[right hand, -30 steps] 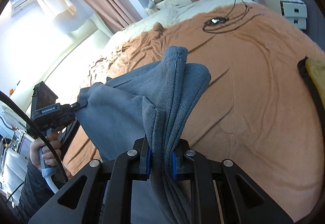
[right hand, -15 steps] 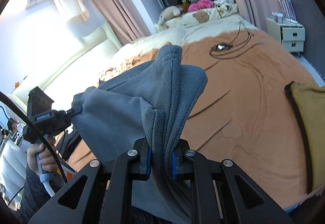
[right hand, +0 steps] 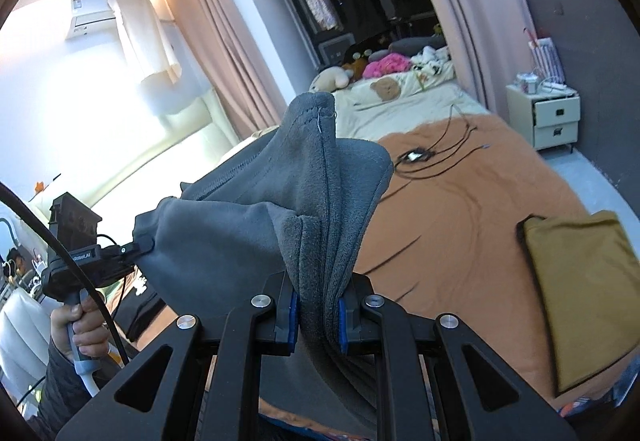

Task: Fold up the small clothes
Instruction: 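Carry the lifted grey shirt with both grippers toward the folded clothes stack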

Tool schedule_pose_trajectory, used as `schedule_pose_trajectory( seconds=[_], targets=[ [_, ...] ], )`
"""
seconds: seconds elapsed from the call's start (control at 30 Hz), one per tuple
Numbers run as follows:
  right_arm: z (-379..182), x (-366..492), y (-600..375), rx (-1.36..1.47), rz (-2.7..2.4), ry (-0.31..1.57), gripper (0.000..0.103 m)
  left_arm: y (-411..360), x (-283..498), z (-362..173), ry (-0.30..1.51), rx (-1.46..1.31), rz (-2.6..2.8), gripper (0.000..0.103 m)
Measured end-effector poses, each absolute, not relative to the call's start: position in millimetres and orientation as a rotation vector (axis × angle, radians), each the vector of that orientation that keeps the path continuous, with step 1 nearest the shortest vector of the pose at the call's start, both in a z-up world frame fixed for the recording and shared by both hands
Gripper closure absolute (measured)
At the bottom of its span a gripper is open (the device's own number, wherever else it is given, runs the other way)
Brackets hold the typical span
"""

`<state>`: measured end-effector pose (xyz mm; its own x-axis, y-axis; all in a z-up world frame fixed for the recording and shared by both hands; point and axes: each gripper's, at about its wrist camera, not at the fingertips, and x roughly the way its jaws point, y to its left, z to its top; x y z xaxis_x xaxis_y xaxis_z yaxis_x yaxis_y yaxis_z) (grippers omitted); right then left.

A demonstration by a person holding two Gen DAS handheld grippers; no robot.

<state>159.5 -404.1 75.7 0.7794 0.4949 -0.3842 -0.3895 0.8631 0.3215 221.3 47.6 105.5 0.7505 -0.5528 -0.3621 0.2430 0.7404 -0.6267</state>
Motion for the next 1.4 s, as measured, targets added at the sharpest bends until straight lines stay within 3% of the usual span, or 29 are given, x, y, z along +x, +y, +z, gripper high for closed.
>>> schedule_pose_trajectory(
  seconds=[0.77,1.4],
  targets=[
    [107,75,-454,0.142,0.231,0.37,0.092,-119,273,149,0.573,-0.432,-0.76,0.096],
    [107,57,-447,0.115,0.008,0.382,0.092,-260,329,119,0.673,-0.389,-0.955,0.096]
  ],
)
